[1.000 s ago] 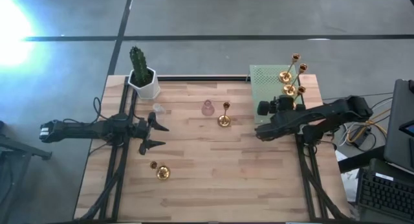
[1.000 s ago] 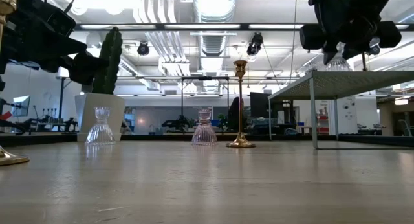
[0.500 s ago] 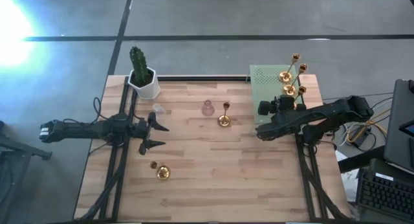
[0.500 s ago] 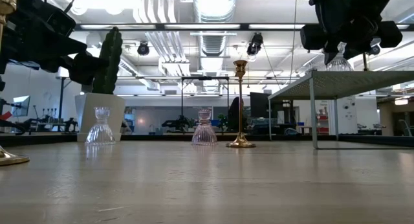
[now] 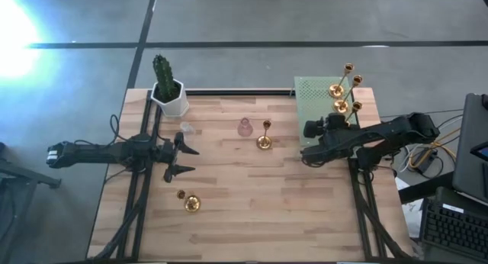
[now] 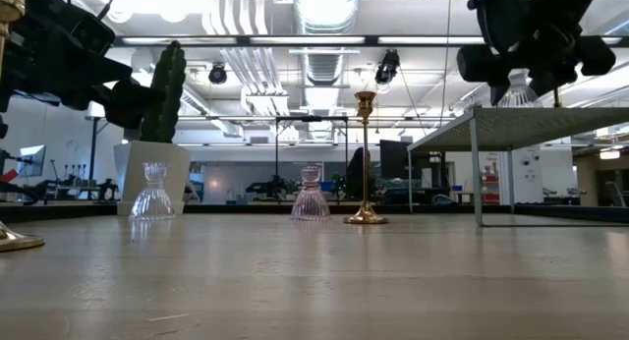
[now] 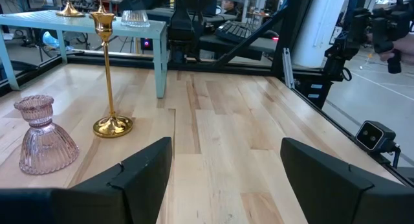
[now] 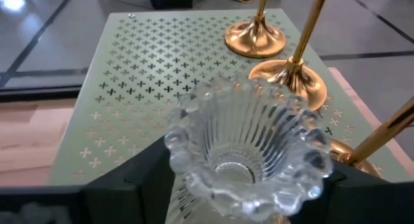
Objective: Pick & Place candle stick holders
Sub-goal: Put the bottom transparent glass candle holder on the shelf
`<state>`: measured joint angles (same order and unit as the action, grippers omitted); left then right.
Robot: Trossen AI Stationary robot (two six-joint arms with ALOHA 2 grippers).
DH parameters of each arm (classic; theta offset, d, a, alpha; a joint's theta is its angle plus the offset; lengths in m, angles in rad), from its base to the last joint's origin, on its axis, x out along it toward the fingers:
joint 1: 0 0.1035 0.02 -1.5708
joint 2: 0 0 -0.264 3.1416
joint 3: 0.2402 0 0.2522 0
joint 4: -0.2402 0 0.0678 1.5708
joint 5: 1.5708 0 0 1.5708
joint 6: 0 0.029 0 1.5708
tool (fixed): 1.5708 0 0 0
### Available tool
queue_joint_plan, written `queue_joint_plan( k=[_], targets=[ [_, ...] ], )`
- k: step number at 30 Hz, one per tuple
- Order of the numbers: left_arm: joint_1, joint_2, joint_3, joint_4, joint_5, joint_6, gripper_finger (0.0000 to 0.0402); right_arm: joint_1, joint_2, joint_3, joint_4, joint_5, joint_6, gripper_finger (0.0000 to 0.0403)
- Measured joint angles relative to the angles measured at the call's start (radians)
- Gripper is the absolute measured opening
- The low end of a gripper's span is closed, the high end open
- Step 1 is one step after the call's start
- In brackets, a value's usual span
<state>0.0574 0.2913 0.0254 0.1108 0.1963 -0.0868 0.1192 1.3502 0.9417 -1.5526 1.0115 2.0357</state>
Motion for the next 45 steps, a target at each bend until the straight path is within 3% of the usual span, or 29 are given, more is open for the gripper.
queue_joint_plan(
  k=[8, 15, 35, 45],
  targets=[
    [0.0, 0.0, 0.0, 0.0, 0.0, 0.0, 0.0294, 0.0, 0.0, 0.0, 0.019, 0.047, -0.029, 0.0271],
    [0.0, 0.0, 0.0, 0.0, 0.0, 0.0, 0.0294, 0.001, 0.0, 0.0, 0.023, 0.037, -0.027, 0.0282],
    [0.0, 0.0, 0.0, 0.0, 0.0, 0.0, 0.0294, 0.04, -0.001, 0.048, -0.018, 0.035, -0.026, 0.0224],
    [0.0, 0.0, 0.0, 0.0, 0.0, 0.0, 0.0294, 0.04, -0.002, 0.064, -0.018, -0.052, -0.059, 0.0224]
  ],
)
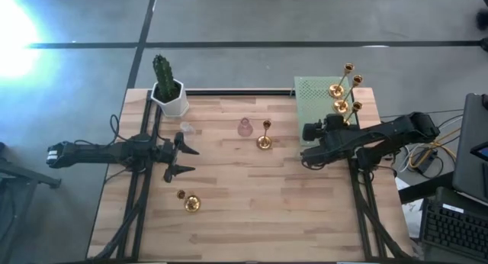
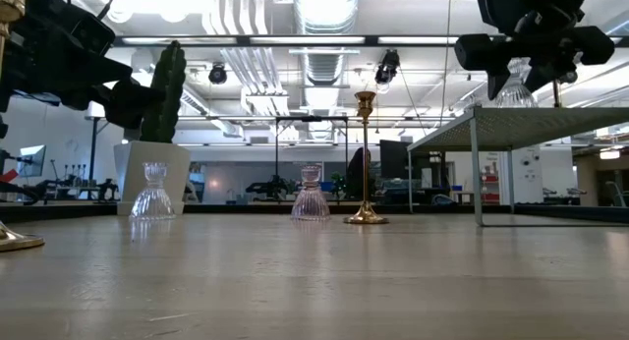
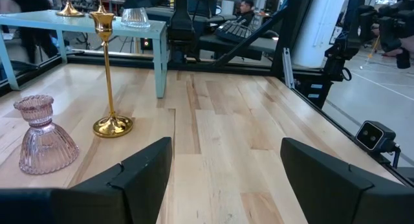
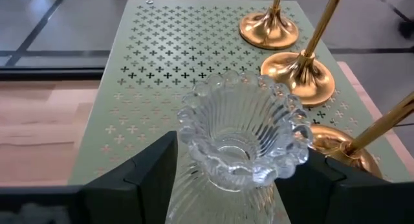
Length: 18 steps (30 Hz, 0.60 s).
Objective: Pick & Place candle stick holders
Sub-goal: Put the bottom transparent glass candle holder on the shelf
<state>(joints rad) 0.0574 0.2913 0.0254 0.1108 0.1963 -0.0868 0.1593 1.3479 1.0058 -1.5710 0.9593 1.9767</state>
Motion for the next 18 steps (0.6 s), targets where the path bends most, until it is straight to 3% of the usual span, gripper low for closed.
queue_joint_plan(
  k=[18],
  targets=[
    [0.0, 0.0, 0.0, 0.0, 0.0, 0.0, 0.0294, 0.007, 0.0, 0.07, 0.0, -0.029, -0.048, 0.0223]
  ],
)
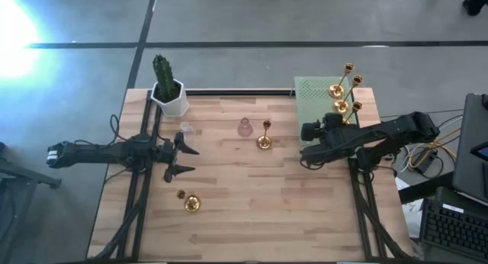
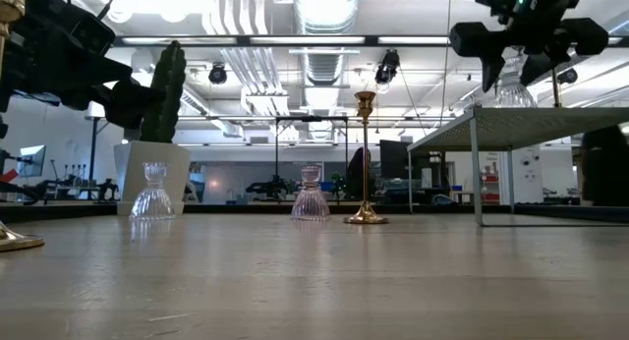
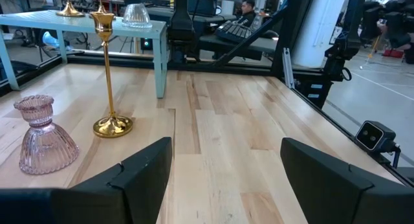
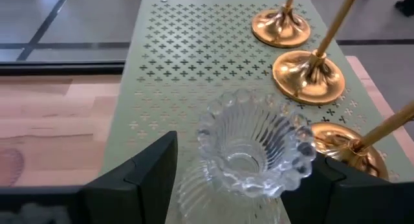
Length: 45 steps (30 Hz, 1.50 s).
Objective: Pick & Place candle stick holders
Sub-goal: Put the bottom transparent glass candle holder on the shelf
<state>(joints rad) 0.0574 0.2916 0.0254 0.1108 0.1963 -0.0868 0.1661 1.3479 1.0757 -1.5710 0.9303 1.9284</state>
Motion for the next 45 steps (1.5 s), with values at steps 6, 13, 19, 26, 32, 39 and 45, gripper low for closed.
queue_joint_plan(
  k=[6, 13, 19, 26, 32, 39, 45],
  targets=[
    [0.0, 0.0, 0.0, 0.0, 0.0, 0.0, 0.0294, 0.0, 0.0, 0.048, 0.0, -0.011, -0.046, 0.0223],
    [0.0, 0.0, 0.0, 0.0, 0.0, 0.0, 0.0294, 0.0, 0.0, 0.069, 0.0, -0.044, -0.07, 0.0197],
    [0.0, 0.0, 0.0, 0.0, 0.0, 0.0, 0.0294, 0.0, 0.0, 0.077, 0.0, -0.072, -0.09, 0.0161],
    [0.0, 0.0, 0.0, 0.0, 0.0, 0.0, 0.0294, 0.002, 0.0, 0.079, -0.001, -0.09, -0.092, 0.0132],
    [0.0, 0.0, 0.0, 0.0, 0.0, 0.0, 0.0294, 0.002, 0.0, 0.079, -0.001, -0.1, -0.079, 0.0134],
    [0.0, 0.0, 0.0, 0.0, 0.0, 0.0, 0.0294, 0.026, -0.001, 0.08, -0.003, -0.12, -0.045, 0.0134],
    [0.0, 0.0, 0.0, 0.0, 0.0, 0.0, 0.0294, 0.034, -0.011, 0.08, -0.001, -0.127, -0.034, 0.0134]
  ],
)
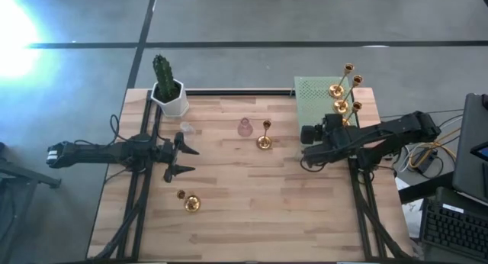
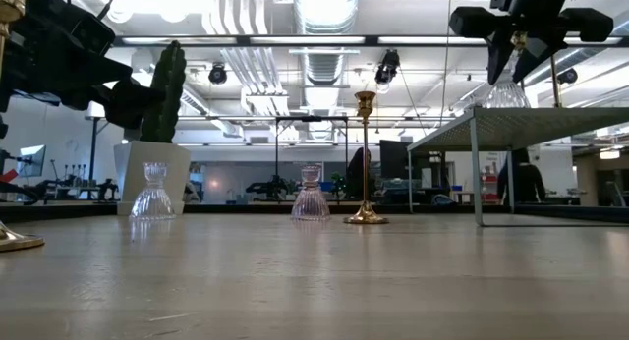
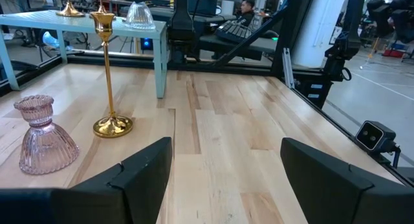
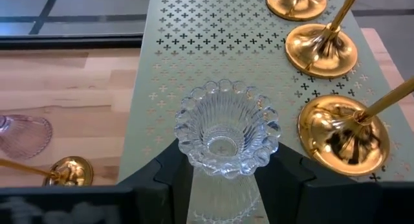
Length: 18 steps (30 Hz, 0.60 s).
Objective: Pick & Place candle stick holders
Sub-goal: Put the bottom transparent glass candle holder on the shelf
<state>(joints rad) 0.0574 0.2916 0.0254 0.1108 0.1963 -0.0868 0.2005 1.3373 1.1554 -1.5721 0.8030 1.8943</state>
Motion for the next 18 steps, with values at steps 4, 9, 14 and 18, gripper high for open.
queue_joint_plan(
  k=[4, 9, 14, 18],
  targets=[
    [0.0, 0.0, 0.0, 0.0, 0.0, 0.0, 0.0294, -0.017, -0.012, -0.002, 0.004, 0.002, -0.023, 0.0134],
    [0.0, 0.0, 0.0, 0.0, 0.0, 0.0, 0.0294, -0.036, -0.041, -0.004, 0.004, -0.012, -0.116, 0.0135],
    [0.0, 0.0, 0.0, 0.0, 0.0, 0.0, 0.0294, -0.037, -0.076, -0.004, 0.004, -0.006, -0.168, 0.0144],
    [0.0, 0.0, 0.0, 0.0, 0.0, 0.0, 0.0294, -0.037, -0.094, -0.004, 0.004, 0.041, -0.189, 0.0152]
  ],
)
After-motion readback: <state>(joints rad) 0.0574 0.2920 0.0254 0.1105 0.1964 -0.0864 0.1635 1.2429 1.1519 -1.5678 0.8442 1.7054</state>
